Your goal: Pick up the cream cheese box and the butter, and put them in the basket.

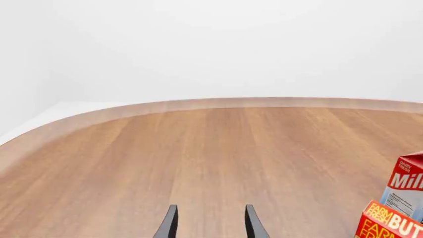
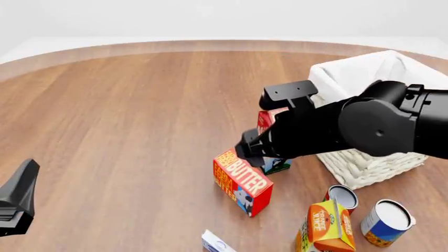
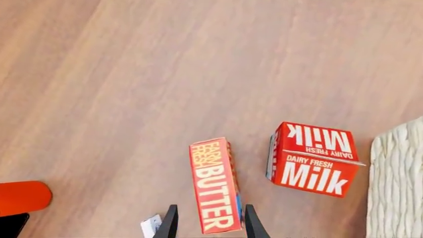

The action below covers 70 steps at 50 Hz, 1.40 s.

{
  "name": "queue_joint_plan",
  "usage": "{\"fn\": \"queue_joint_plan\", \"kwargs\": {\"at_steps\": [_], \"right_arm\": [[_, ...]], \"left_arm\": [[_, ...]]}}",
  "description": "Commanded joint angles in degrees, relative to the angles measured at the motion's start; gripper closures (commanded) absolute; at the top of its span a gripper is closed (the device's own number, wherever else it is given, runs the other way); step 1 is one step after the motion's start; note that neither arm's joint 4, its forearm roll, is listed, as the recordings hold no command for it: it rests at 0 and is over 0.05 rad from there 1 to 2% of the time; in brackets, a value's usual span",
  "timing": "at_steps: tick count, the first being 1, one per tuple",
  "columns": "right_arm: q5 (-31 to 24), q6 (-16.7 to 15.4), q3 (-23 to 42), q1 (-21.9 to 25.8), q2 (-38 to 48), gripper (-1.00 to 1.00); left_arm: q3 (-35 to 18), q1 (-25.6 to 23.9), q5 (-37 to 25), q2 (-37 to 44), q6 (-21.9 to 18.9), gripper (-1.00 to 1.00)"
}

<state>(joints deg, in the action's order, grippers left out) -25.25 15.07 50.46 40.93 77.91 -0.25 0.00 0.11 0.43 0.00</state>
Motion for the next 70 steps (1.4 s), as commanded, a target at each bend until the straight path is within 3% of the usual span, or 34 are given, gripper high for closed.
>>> {"fn": "queue_joint_plan", "kwargs": {"at_steps": [1,18,50,70], "right_arm": [[1.43,0.07,-1.88,-0.74,0.66,-1.00],[2.25,0.22,-1.64,-1.43,2.08,-1.00],[13.82,6.98,-11.13,1.74,5.92,-1.00],[13.22,5.57,-10.28,0.74,6.33,-1.00]], "left_arm": [[0.00,0.00,0.00,0.00,0.00,-1.00],[0.00,0.00,0.00,0.00,0.00,-1.00],[0.00,0.00,0.00,0.00,0.00,-1.00],[0.00,0.00,0.00,0.00,0.00,-1.00]]}}
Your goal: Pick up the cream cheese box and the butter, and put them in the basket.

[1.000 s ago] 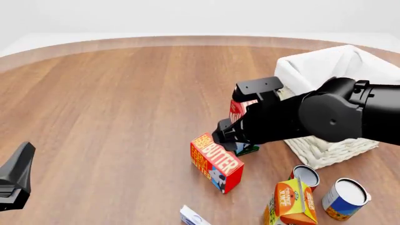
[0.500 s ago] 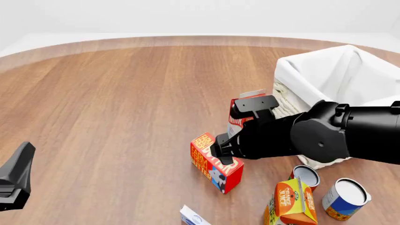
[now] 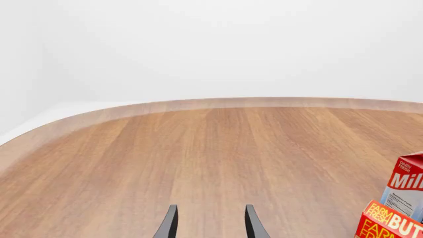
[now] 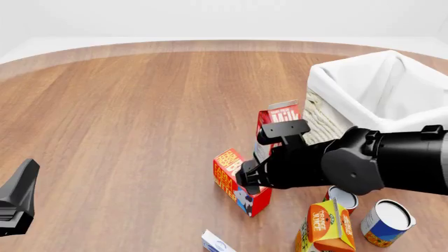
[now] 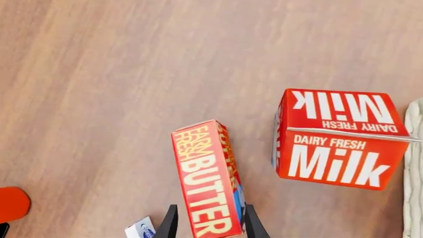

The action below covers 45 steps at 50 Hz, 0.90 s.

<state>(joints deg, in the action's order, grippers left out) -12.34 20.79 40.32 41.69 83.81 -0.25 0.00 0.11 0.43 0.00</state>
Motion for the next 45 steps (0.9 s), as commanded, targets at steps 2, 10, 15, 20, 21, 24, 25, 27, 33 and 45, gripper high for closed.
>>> {"fn": "queue_joint_plan", "kwargs": {"at_steps": [2,10,15,20,21,24,25,27,33,45], "right_arm": [[-0.23,-0.39,0.37,-0.25,0.38,-1.00],[0.93,-0.67,0.77,-0.63,2.27,-1.00],[1.19,-0.88,1.03,-0.83,2.89,-1.00],[1.88,-0.84,0.86,-1.00,3.80,-1.00],[2.02,-0.78,0.85,-0.96,3.94,-1.00],[2.70,-0.44,0.72,-0.74,4.35,-1.00],[3.02,-0.33,0.55,-0.63,4.54,-1.00],[4.36,0.31,-0.23,-0.16,5.24,-1.00],[6.34,1.49,-1.87,0.35,6.02,-1.00],[6.74,1.10,-2.13,0.26,6.45,-1.00]], "left_arm": [[0.00,0.00,0.00,0.00,0.00,-1.00],[0.00,0.00,0.00,0.00,0.00,-1.00],[0.00,0.00,0.00,0.00,0.00,-1.00],[0.00,0.00,0.00,0.00,0.00,-1.00],[0.00,0.00,0.00,0.00,0.00,-1.00],[0.00,0.00,0.00,0.00,0.00,-1.00],[0.00,0.00,0.00,0.00,0.00,-1.00],[0.00,0.00,0.00,0.00,0.00,-1.00],[0.00,0.00,0.00,0.00,0.00,-1.00],[0.00,0.00,0.00,0.00,0.00,-1.00]]}}
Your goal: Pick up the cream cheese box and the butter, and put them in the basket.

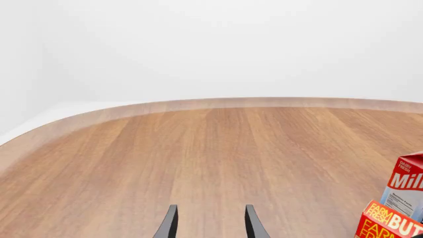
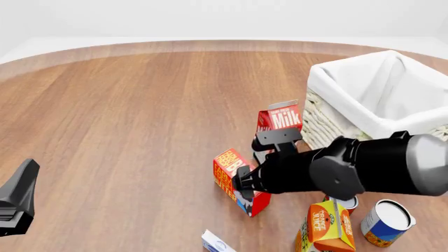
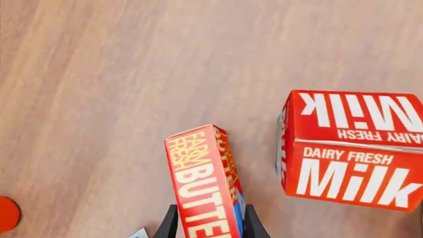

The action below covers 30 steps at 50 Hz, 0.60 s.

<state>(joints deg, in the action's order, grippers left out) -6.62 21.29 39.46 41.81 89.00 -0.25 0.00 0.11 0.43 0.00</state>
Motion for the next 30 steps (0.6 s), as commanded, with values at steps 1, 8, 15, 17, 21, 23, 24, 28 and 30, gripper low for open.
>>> {"fn": "queue_joint_plan", "kwargs": {"at_steps": [1,8,15,17,21,23,24,28,30], "right_arm": [[1.03,0.59,-1.26,0.15,1.26,-1.00],[1.59,0.56,-1.25,0.14,1.95,-1.00],[2.43,0.95,-1.54,0.73,1.93,1.00],[2.38,1.10,-1.50,0.92,1.71,1.00],[1.68,0.68,-0.96,0.59,1.26,1.00],[1.27,0.51,-0.74,0.42,0.92,1.00],[0.89,0.35,-0.53,0.36,0.68,1.00],[-0.14,-0.15,0.24,0.18,0.14,1.00],[-0.87,-0.41,0.73,0.26,-0.34,1.00]], "left_arm": [[0.00,0.00,0.00,0.00,0.00,-1.00],[0.00,0.00,0.00,0.00,0.00,-1.00],[0.00,0.00,0.00,0.00,0.00,-1.00],[0.00,0.00,0.00,0.00,0.00,-1.00],[0.00,0.00,0.00,0.00,0.00,-1.00],[0.00,0.00,0.00,0.00,0.00,-1.00],[0.00,0.00,0.00,0.00,0.00,-1.00],[0.00,0.00,0.00,0.00,0.00,-1.00],[0.00,0.00,0.00,0.00,0.00,-1.00]]}}
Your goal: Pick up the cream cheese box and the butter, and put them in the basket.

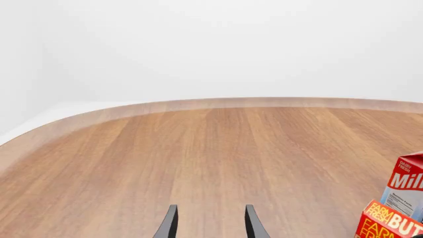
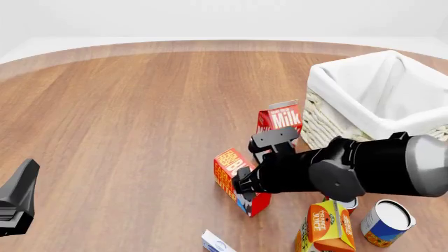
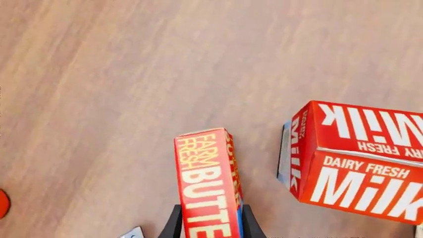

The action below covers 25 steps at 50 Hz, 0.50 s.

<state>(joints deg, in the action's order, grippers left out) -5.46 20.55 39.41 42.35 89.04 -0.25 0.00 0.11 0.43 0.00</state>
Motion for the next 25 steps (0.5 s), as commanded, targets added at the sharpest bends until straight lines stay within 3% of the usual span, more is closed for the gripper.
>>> {"fn": "queue_joint_plan", "kwargs": {"at_steps": [1,25], "right_arm": [[-2.56,0.07,1.13,-0.25,-0.67,1.00],[-11.95,-4.59,7.12,-0.02,-5.96,1.00]], "left_arm": [[0.00,0.00,0.00,0.00,0.00,-1.00],[0.00,0.00,0.00,0.00,0.00,-1.00]]}}
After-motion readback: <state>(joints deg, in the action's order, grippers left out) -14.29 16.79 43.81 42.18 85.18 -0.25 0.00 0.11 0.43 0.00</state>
